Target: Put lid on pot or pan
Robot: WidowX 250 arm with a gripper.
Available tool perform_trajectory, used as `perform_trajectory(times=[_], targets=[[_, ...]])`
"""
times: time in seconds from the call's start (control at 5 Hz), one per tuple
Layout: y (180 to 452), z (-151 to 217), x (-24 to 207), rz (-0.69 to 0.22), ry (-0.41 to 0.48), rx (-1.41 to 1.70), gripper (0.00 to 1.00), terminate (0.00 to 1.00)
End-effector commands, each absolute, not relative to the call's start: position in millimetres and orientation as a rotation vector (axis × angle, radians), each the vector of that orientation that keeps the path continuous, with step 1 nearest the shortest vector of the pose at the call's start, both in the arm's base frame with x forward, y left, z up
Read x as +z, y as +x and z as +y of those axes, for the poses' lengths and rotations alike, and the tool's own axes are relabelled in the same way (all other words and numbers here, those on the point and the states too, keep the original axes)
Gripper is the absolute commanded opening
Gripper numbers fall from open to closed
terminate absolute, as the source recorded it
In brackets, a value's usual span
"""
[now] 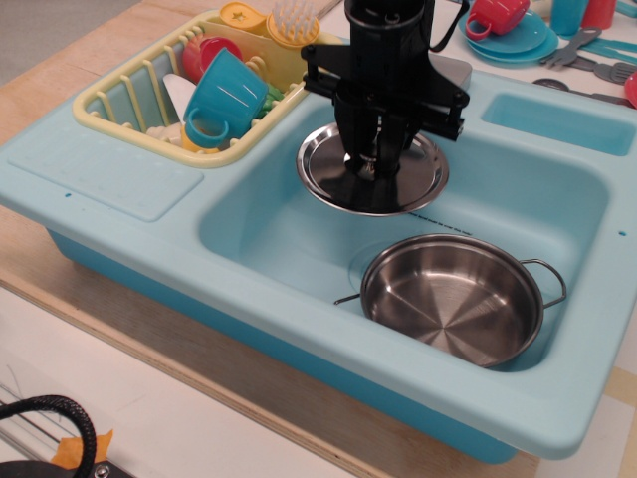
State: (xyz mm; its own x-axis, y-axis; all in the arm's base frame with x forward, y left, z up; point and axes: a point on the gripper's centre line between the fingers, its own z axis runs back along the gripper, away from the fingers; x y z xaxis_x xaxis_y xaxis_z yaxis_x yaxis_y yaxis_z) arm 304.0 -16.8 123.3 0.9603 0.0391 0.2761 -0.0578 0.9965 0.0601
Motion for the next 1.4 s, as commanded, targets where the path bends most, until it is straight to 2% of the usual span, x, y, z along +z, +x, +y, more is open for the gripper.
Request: perform_trajectory(times=[0.0, 0.4, 1.0, 1.2], targets=[[284, -31, 155, -0.339, 0.026, 0.089, 0.0, 0.0], [267, -62, 150, -0.302, -0.014, 0.059, 0.0, 0.0], [250, -92, 120, -0.286, -0.065, 0.073, 0.0, 0.0], [257, -93, 118, -0.271, -0.076, 0.029, 1.0, 0.0]])
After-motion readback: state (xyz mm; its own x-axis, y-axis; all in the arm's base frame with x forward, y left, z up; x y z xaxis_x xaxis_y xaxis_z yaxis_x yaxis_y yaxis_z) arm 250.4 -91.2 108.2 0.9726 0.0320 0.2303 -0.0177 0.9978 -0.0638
